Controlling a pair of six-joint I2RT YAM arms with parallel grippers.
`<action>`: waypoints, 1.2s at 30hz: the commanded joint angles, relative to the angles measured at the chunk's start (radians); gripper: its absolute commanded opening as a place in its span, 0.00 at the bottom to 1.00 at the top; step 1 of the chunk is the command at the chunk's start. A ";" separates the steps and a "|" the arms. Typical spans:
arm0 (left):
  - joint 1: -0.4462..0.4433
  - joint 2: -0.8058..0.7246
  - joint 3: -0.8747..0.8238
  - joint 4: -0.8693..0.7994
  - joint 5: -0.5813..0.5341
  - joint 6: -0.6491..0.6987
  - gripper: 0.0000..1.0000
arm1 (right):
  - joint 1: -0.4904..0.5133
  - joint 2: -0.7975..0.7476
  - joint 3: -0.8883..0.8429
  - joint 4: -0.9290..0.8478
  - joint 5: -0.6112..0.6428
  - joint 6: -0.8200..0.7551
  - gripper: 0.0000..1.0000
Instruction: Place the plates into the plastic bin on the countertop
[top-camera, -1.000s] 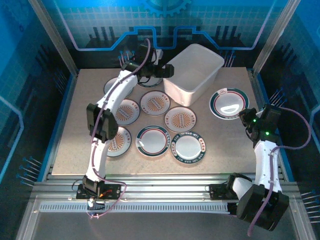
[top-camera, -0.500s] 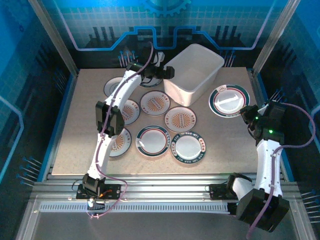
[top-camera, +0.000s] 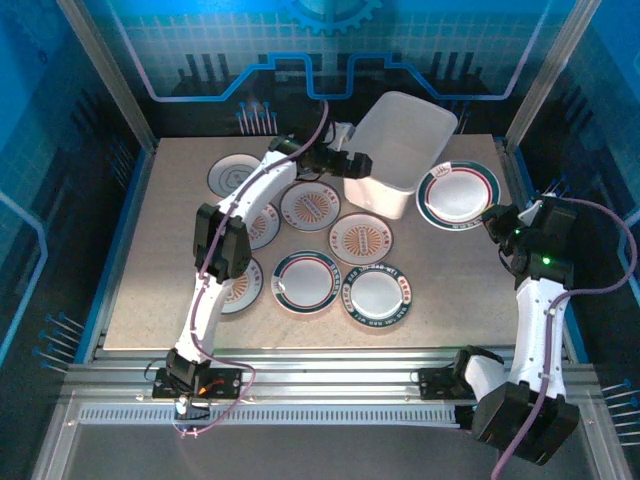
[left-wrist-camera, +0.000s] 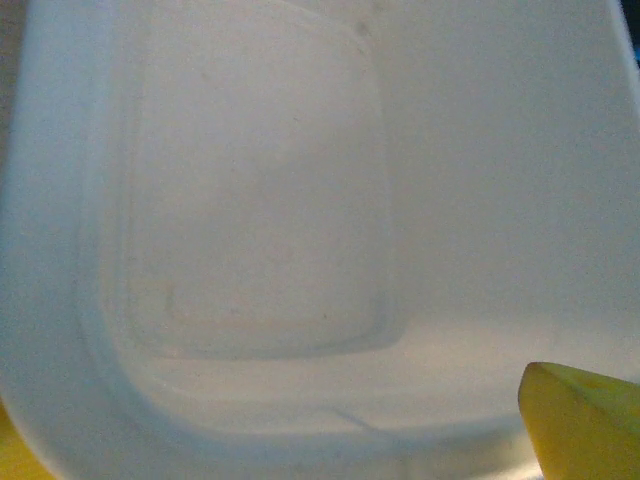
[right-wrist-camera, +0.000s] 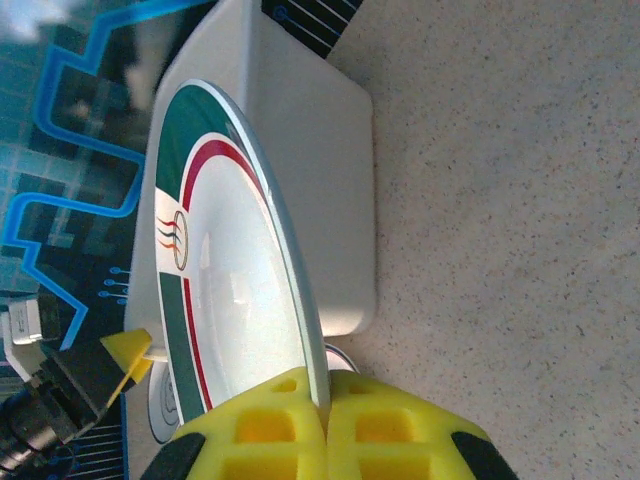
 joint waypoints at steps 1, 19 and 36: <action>-0.051 -0.097 -0.024 0.032 0.067 0.026 0.99 | -0.018 -0.026 0.059 0.007 -0.021 -0.005 0.00; -0.185 -0.138 -0.070 0.061 0.112 -0.053 0.99 | 0.040 0.138 0.210 0.092 0.023 0.078 0.00; -0.152 0.007 0.158 -0.094 -0.190 -0.108 0.96 | 0.205 0.236 0.248 0.195 0.200 0.185 0.00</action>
